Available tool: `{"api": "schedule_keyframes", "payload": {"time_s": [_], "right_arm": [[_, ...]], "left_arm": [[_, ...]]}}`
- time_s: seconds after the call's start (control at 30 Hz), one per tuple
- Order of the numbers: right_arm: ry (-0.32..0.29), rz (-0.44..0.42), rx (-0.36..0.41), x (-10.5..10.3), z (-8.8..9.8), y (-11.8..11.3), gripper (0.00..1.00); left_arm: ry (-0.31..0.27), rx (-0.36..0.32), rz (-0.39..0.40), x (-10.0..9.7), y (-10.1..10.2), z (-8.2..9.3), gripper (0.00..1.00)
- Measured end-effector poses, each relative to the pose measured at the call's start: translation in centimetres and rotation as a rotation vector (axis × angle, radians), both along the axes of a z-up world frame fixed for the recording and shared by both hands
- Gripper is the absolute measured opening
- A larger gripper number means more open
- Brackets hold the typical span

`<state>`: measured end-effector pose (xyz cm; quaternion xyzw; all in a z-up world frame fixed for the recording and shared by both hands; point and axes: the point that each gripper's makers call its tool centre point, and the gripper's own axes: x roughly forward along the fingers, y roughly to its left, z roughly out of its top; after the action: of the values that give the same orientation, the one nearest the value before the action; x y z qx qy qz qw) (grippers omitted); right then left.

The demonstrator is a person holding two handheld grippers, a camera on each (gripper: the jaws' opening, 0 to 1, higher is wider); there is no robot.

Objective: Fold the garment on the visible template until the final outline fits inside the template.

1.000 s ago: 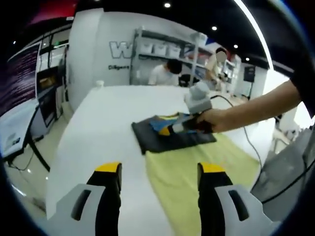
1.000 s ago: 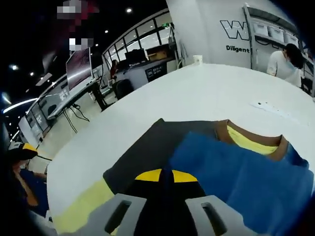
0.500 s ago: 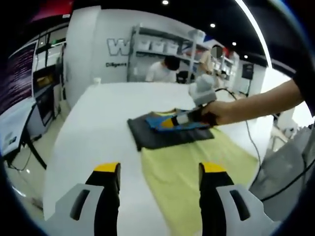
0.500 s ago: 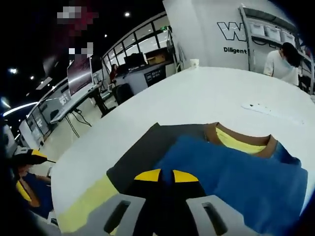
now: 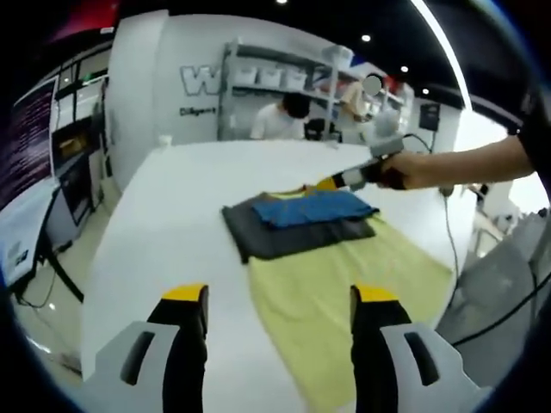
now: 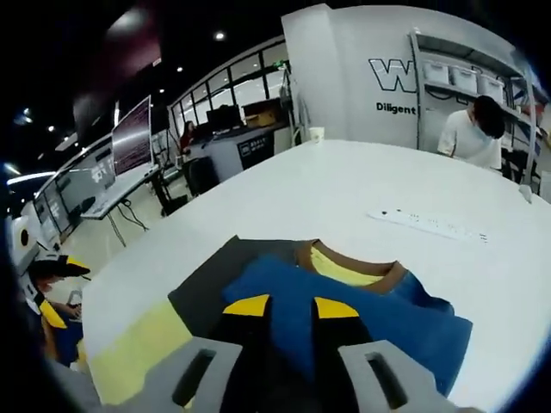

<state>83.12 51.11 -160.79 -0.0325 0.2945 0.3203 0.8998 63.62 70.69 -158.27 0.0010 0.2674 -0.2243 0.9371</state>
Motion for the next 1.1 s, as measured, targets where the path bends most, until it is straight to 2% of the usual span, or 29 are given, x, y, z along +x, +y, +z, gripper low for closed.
{"api": "schedule_keyframes", "payload": {"time_s": [0.07, 0.13, 0.2, 0.27, 0.33, 0.47, 0.53, 0.67, 0.8, 0.83, 0.87, 0.93, 0.97, 1.03, 1.1], "right_arm": [[-0.004, 0.000, -0.017, -0.2, -0.1, -0.7, 0.16], [0.014, -0.014, -0.034, -1.2, -0.7, -2.4, 0.20], [0.028, -0.026, -0.038, -1.3, -1.0, -3.4, 0.25], [0.051, -0.049, -0.114, -1.9, -2.0, -5.2, 0.31], [0.064, -0.052, -0.114, -3.4, -2.4, -5.9, 0.34], [0.105, -0.083, -0.101, -4.4, -3.3, -7.6, 0.35], [0.111, -0.088, -0.102, -4.9, -3.5, -8.2, 0.35], [0.128, -0.128, -0.055, -7.5, -3.0, -9.2, 0.35], [0.137, -0.136, -0.058, -8.1, -3.3, -10.7, 0.35], [0.139, -0.137, -0.067, -8.6, -3.4, -11.3, 0.34], [0.138, -0.137, -0.084, -10.5, -3.5, -11.4, 0.34], [0.144, -0.132, -0.096, -10.8, -3.6, -12.2, 0.34], [0.152, -0.142, -0.097, -11.6, -3.8, -13.0, 0.34], [0.156, -0.145, -0.097, -12.0, -3.9, -13.3, 0.34], [0.172, -0.153, -0.105, -13.7, -4.3, -14.3, 0.34]], "left_arm": [[0.010, -0.009, -0.009, -0.1, -0.3, -0.2, 0.62], [0.020, -0.012, -0.020, -0.2, -0.6, -0.5, 0.63], [0.028, -0.008, -0.029, -0.4, -0.8, -0.7, 0.63], [0.041, -0.012, -0.043, -0.6, -1.0, -1.1, 0.63], [0.062, -0.015, -0.051, -0.8, -1.3, -1.6, 0.63], [0.095, -0.011, -0.068, -1.3, -1.5, -2.5, 0.61], [0.154, -0.020, -0.090, -2.1, -1.8, -3.4, 0.58], [0.167, 0.000, -0.092, -2.5, -2.0, -3.9, 0.57], [0.195, 0.007, -0.101, -3.0, -2.0, -4.6, 0.57], [0.209, 0.012, -0.101, -3.3, -2.0, -5.1, 0.56], [0.216, 0.020, -0.101, -3.5, -2.0, -5.5, 0.55], [0.223, 0.021, -0.104, -3.8, -2.2, -5.7, 0.50], [0.234, 0.020, -0.108, -4.1, -2.1, -6.1, 0.49], [0.250, 0.025, -0.107, -4.5, -2.0, -6.5, 0.49], [0.278, 0.038, -0.112, -5.5, -2.0, -7.2, 0.49]]}}
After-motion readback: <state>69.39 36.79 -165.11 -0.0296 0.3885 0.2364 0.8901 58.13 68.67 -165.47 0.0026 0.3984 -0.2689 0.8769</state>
